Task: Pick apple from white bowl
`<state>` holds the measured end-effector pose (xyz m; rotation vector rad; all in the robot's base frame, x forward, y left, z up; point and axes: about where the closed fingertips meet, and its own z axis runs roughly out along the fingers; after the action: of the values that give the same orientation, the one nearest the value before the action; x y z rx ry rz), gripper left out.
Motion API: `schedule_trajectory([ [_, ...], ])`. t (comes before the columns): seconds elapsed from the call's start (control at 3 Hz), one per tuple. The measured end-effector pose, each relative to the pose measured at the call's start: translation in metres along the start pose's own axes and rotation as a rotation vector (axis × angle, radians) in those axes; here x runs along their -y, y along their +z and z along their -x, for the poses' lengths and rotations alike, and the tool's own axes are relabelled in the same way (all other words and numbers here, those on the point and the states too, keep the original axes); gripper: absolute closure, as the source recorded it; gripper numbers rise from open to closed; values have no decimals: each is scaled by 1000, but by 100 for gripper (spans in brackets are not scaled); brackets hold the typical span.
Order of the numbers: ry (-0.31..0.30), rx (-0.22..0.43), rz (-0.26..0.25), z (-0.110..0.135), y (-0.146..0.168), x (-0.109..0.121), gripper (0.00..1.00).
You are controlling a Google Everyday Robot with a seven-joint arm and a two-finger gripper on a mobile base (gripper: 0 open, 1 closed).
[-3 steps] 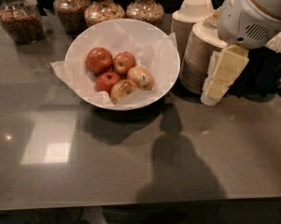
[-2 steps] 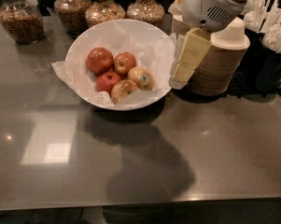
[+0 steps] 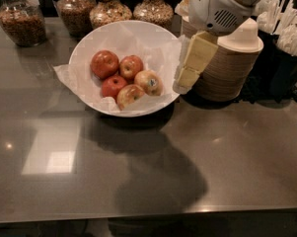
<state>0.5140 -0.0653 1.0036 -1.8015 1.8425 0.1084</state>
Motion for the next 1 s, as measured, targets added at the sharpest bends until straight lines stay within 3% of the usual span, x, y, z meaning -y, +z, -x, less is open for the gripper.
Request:
schedule_trajectory([
  [0.33,5,108,1,25,36,9,0],
  [1.0,79,310,16,63,92,37,0],
])
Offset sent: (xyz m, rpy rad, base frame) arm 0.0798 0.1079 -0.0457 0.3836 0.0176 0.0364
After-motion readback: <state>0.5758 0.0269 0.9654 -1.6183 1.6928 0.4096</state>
